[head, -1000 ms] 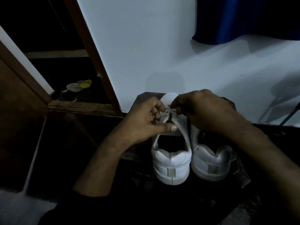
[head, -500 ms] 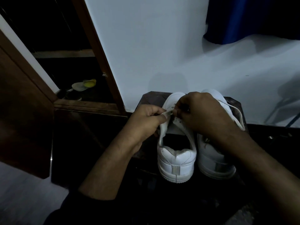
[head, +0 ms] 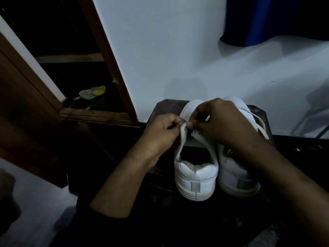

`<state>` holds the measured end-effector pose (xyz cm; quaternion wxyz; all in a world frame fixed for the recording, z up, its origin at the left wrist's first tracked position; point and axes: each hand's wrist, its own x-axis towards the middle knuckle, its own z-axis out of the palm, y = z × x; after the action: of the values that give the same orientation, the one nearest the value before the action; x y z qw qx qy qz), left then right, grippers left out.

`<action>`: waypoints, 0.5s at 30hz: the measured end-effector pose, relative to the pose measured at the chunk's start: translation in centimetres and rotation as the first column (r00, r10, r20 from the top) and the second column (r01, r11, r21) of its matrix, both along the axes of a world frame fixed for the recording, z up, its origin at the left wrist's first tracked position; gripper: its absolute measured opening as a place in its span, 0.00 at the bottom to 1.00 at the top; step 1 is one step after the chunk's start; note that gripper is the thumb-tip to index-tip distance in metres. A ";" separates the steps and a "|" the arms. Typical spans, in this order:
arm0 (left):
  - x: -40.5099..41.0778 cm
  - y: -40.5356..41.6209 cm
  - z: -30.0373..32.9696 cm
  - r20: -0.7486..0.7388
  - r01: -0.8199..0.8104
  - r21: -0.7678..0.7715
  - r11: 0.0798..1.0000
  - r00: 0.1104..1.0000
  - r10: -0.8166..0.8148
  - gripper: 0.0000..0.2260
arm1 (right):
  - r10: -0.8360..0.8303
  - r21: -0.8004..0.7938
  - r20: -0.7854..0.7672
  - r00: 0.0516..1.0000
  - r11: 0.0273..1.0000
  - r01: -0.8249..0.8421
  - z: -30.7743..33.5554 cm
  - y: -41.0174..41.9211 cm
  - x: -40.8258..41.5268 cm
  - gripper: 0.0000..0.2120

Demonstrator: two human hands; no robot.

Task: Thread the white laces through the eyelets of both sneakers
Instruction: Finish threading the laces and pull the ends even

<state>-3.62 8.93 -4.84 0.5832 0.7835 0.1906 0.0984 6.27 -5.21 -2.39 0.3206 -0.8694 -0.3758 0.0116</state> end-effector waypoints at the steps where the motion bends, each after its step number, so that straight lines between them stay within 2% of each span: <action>1: 0.1 0.1 -0.4 0.003 0.000 0.065 0.998 1.000 -0.001 0.11 | 0.007 -0.008 0.015 1.000 1.000 -0.007 0.1 -0.1 0.1 0.08; 3: 0.2 0.2 -0.5 0.000 -0.007 0.170 0.985 1.000 0.007 0.14 | -0.002 -0.025 0.074 0.997 1.000 0.004 0.4 -0.4 0.2 0.12; 5: 0.1 0.3 0.2 0.010 -0.068 0.119 0.991 0.998 0.068 0.13 | -0.043 0.006 0.132 0.990 0.999 0.042 0.7 -0.9 0.4 0.18; 7: 0.0 0.7 1.3 0.084 -0.155 -0.180 0.971 0.982 0.172 0.11 | -0.094 0.059 0.144 0.985 0.995 0.086 1.0 -1.4 0.6 0.22; 9: -0.2 1.4 2.4 0.211 -0.111 -0.535 0.837 0.942 0.260 0.11 | -0.123 0.120 0.112 0.986 0.987 0.110 1.4 -1.7 0.6 0.24; 10: -0.4 1.8 2.7 0.255 -0.073 -0.631 0.772 0.921 0.295 0.11 | -0.125 0.157 0.090 0.988 0.981 0.110 1.4 -1.7 0.7 0.25; 11: -0.4 2.3 2.8 0.269 -0.066 -0.647 0.759 0.912 0.309 0.12 | -0.118 0.198 0.058 0.991 0.975 0.104 1.5 -1.6 0.7 0.25; 12: -0.5 2.8 2.6 0.261 -0.098 -0.562 0.821 0.921 0.289 0.12 | -0.099 0.242 0.016 0.995 0.966 0.092 1.5 -1.6 0.8 0.25; 13: -0.5 3.3 2.1 0.239 -0.143 -0.357 0.923 0.941 0.239 0.12 | -0.072 0.290 -0.030 0.997 0.954 0.078 1.5 -1.5 0.7 0.24; 14: -0.5 3.6 1.6 0.212 -0.148 -0.068 0.987 0.964 0.159 0.10 | -0.045 0.330 -0.069 0.997 0.942 0.065 1.6 -1.5 0.7 0.23; 15: -0.6 3.9 1.0 0.174 -0.083 0.191 0.978 0.983 0.050 0.08 | -0.023 0.353 -0.090 0.996 0.934 0.053 1.7 -1.5 0.7 0.22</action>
<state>-4.23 12.79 -3.82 0.5131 0.8194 0.1562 0.2021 6.96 -6.69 -0.72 0.4881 -0.8030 -0.3409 -0.0261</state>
